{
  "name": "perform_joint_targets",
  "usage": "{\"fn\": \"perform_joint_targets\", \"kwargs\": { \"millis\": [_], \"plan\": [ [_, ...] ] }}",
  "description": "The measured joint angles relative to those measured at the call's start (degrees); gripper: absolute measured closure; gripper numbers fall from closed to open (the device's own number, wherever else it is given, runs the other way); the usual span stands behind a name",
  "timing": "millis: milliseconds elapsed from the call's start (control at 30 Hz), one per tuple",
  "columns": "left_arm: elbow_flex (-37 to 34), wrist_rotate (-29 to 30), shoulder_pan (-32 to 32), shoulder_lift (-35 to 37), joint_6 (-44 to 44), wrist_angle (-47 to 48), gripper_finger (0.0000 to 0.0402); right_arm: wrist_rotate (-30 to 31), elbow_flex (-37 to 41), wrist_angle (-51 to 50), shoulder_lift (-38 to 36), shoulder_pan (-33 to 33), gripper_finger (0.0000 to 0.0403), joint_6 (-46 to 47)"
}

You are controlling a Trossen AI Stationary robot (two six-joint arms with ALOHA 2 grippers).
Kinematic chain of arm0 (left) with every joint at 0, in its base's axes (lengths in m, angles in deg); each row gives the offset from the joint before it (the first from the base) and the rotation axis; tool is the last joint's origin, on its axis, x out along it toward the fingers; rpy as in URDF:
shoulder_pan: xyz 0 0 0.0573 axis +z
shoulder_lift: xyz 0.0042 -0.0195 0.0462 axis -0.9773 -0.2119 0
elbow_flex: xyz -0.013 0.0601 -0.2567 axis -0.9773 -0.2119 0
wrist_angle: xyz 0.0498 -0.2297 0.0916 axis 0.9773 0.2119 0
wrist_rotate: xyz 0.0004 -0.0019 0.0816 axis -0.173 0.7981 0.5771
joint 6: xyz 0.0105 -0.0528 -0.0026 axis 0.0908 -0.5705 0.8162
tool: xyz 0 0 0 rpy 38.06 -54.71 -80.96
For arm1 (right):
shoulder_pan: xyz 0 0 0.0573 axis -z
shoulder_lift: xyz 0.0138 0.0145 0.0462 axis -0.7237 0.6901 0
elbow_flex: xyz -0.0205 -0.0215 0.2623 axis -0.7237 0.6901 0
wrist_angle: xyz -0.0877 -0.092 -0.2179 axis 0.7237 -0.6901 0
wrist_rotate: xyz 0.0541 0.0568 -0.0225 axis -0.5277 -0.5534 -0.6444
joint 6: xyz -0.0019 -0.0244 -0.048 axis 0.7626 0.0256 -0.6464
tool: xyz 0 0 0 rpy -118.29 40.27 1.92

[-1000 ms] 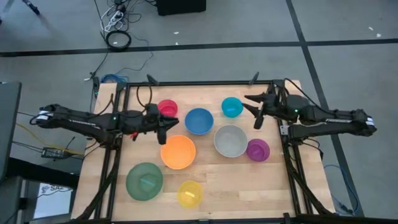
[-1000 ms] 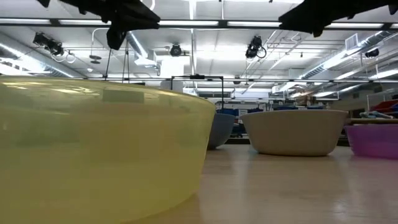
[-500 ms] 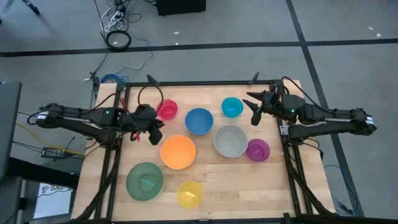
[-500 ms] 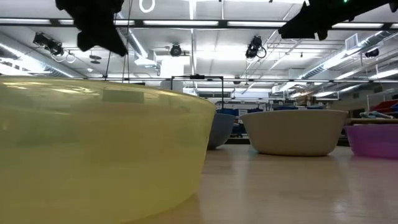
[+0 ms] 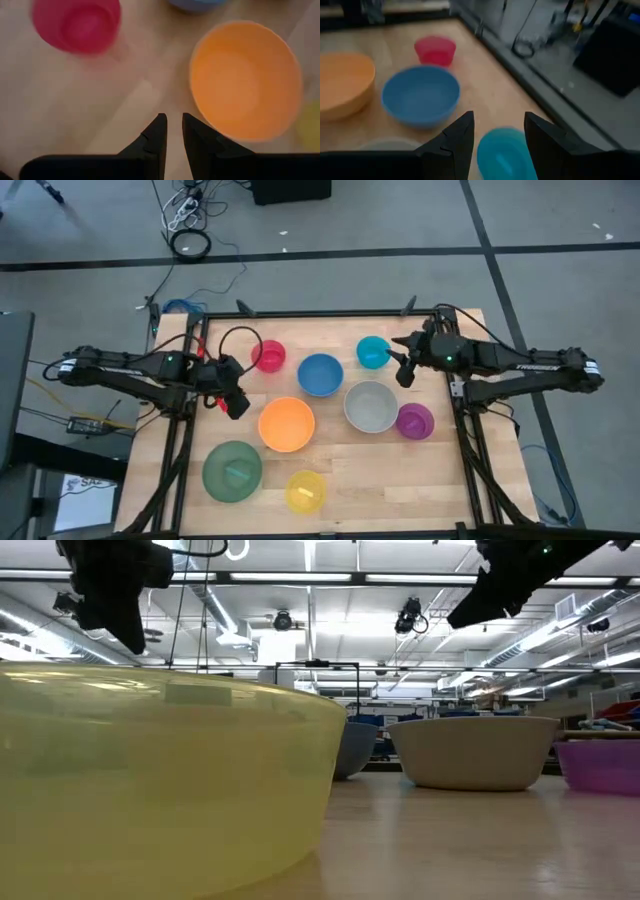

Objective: Nest bowls inside each other
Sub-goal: Adjust the green bowl

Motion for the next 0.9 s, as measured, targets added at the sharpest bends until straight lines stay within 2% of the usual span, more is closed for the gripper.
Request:
{"fn": "perform_joint_targets", "kwargs": {
  "millis": [267,367,533,700,900],
  "plan": [
    [0.02,-13.17,-2.24,-2.02,-4.19,5.96,0.0332,-4.69,-6.0,-7.38,6.47,-0.07,0.0241,1.05],
    [0.02,-15.37,-4.67,-3.23,-4.3,7.09,0.0332,-4.57,-6.06,-7.63,6.71,-0.07,0.0241,1.03],
    [0.02,-15.43,-8.41,-5.6,-6.08,7.2,0.0332,-2.65,-6.06,-8.28,6.55,-0.07,0.0241,3.3],
    [0.02,-12.66,-11.19,-7.99,-9.95,7.33,0.0332,-2.65,-6.06,-11.06,7.45,-0.5,0.0241,8.17],
    [0.02,-10.52,-12.87,-10.07,-11.97,7.83,0.0332,-2.73,-6.06,-13.68,10.6,-1.98,0.0241,9.5]
  ]
}}
